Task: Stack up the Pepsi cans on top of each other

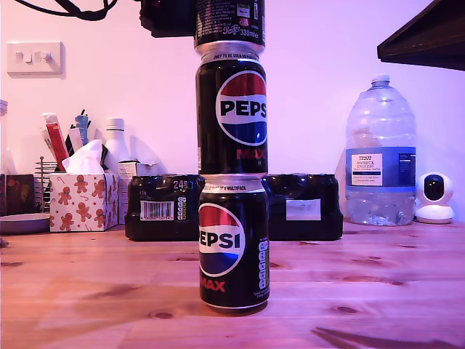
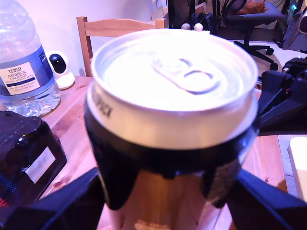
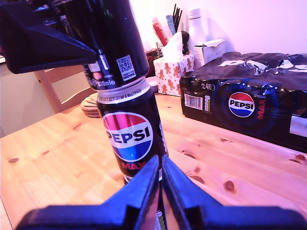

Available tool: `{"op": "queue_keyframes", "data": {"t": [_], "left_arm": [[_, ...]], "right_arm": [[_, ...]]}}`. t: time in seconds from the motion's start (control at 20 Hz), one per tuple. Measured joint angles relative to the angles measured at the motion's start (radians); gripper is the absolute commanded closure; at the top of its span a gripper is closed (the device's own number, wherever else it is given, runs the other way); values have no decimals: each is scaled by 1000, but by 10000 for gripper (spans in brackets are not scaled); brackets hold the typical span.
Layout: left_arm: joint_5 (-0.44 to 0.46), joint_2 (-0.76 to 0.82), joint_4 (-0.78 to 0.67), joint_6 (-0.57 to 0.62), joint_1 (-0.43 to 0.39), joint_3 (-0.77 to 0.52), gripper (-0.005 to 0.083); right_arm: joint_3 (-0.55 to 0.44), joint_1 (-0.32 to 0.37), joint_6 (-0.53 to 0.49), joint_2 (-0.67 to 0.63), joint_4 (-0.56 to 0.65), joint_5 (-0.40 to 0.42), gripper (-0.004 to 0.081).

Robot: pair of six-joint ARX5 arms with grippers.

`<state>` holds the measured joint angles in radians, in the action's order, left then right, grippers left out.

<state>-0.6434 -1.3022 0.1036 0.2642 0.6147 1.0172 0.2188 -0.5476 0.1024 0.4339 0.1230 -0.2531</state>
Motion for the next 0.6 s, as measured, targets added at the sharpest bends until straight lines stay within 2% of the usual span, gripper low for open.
{"op": "queue_keyframes", "data": {"t": [0.6], "left_arm": [[-2, -15, -25, -25, 0, 0, 309]], "right_arm": [[0, 0, 0, 0, -1, 0, 783]]}}
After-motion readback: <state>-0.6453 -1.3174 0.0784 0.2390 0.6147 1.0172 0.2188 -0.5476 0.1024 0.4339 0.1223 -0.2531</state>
